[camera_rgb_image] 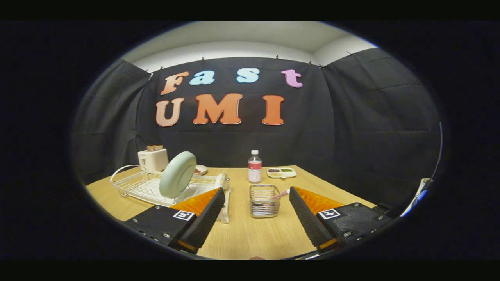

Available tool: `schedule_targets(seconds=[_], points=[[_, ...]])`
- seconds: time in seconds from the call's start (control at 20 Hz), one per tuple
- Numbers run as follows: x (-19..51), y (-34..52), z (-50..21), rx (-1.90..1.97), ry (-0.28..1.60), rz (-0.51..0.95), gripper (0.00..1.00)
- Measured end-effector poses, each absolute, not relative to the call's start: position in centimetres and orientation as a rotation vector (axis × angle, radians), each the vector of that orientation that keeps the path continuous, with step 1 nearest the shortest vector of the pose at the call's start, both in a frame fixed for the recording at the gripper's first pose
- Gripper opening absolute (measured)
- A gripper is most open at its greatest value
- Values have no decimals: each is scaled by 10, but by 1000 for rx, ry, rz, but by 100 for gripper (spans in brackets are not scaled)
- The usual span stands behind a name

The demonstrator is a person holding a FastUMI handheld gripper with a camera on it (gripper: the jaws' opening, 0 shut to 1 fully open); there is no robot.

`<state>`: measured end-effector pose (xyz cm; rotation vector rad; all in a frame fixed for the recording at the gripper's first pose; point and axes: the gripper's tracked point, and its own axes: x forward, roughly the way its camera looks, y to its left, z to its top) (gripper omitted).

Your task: Take the plate from the dish rack, then take the spoon from the basket and place it into the plate.

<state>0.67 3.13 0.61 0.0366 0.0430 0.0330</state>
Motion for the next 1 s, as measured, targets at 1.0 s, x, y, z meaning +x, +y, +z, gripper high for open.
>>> schedule_targets(seconds=[1.0], points=[[152, 199, -5, 188, 482, 182, 84]])
